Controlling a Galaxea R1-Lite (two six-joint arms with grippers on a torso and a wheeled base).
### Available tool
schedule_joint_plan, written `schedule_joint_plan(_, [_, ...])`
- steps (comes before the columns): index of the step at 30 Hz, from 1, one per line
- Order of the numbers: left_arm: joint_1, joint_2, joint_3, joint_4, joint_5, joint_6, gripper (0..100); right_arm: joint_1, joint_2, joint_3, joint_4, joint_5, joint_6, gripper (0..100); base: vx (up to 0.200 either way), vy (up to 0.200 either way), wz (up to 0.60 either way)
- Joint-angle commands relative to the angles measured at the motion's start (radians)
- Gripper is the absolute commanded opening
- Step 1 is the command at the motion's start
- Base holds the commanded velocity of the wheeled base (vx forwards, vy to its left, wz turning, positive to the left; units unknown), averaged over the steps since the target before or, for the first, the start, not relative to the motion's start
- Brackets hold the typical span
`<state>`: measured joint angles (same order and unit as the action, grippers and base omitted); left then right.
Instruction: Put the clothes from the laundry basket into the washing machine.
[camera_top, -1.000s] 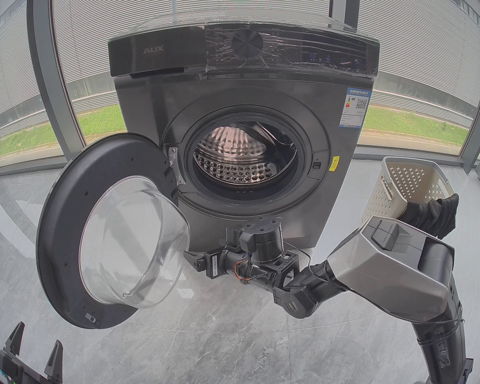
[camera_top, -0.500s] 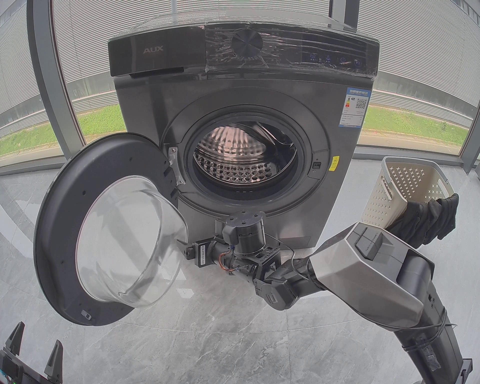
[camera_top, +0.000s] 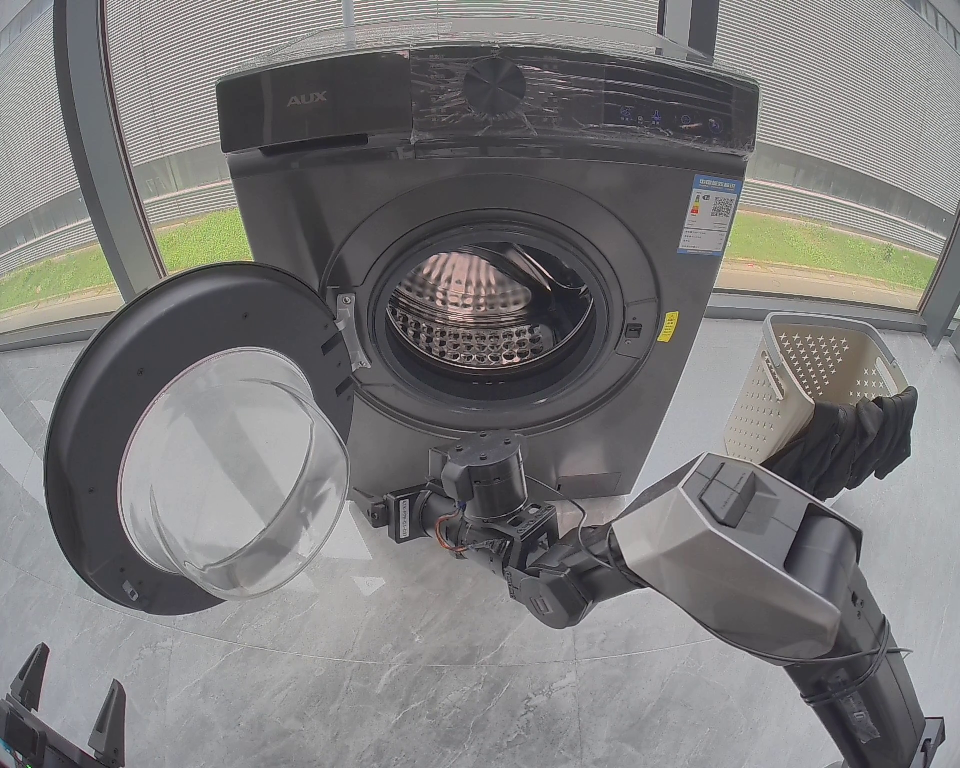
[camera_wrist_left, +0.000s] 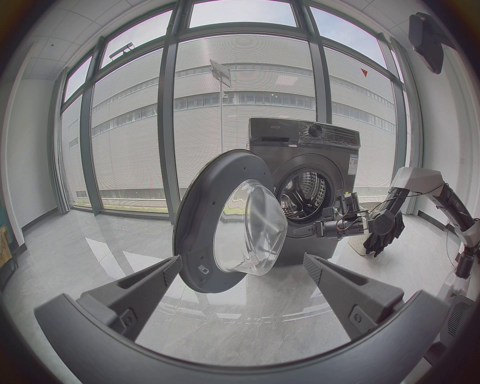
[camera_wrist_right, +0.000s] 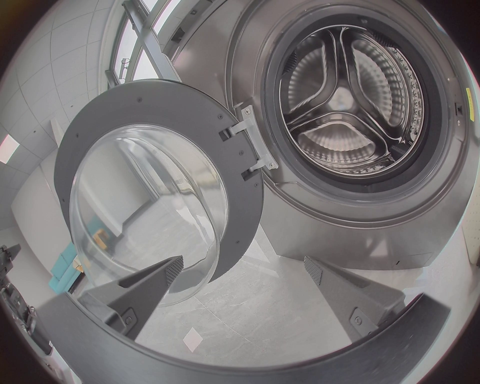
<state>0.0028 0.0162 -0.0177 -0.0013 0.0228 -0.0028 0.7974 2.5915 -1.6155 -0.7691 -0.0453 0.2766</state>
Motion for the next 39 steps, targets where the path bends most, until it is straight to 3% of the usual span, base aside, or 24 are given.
schedule_joint_plan(1, [0.000, -0.016, 0.016, 0.000, 0.000, 0.000, 100, -0.038, -0.195, 0.186, -0.013, -0.013, -0.016, 100, 0.000, 0.000, 0.00])
schedule_joint_plan(3, [0.000, -0.016, 0.016, 0.000, 0.002, 0.000, 100, -0.064, -0.323, 0.335, -0.016, -0.042, -0.043, 100, 0.000, 0.000, 0.00])
schedule_joint_plan(6, [0.000, -0.015, 0.016, 0.000, 0.000, 0.000, 100, -0.073, -0.361, 0.379, -0.021, -0.044, -0.048, 100, 0.000, 0.000, 0.00])
schedule_joint_plan(7, [0.000, -0.016, 0.016, 0.000, 0.000, 0.000, 100, -0.106, -0.452, 0.480, -0.050, -0.044, -0.057, 100, 0.000, 0.000, 0.00])
schedule_joint_plan(12, [0.000, -0.015, 0.016, 0.000, 0.000, 0.000, 100, -0.167, -0.630, 0.726, -0.133, -0.042, -0.108, 100, 0.000, 0.000, 0.00])
schedule_joint_plan(13, [0.000, -0.015, 0.016, 0.000, 0.000, 0.000, 100, -0.167, -0.630, 0.726, -0.133, -0.042, -0.108, 100, 0.000, 0.000, 0.00])
schedule_joint_plan(15, [0.000, -0.016, 0.016, 0.000, 0.000, 0.000, 100, -0.210, -0.726, 0.872, -0.202, -0.038, -0.146, 100, 0.000, 0.000, 0.00])
schedule_joint_plan(17, [0.000, -0.015, 0.016, 0.000, 0.000, 0.000, 100, -0.236, -0.768, 0.931, -0.237, -0.036, -0.168, 100, 0.000, 0.000, 0.00])
schedule_joint_plan(19, [0.000, -0.015, 0.016, 0.000, 0.002, 0.000, 100, -0.291, -0.870, 1.060, -0.302, -0.034, -0.203, 100, 0.000, 0.000, 0.00])
schedule_joint_plan(27, [0.000, -0.016, 0.016, 0.000, 0.000, 0.000, 100, -0.328, -1.122, 1.300, -0.328, -0.038, -0.208, 100, 0.000, 0.000, 0.00])
schedule_joint_plan(39, [0.000, -0.016, 0.016, 0.000, 0.002, 0.000, 100, -0.419, -1.548, 1.536, -0.308, -0.036, -0.214, 100, 0.000, 0.000, 0.00])
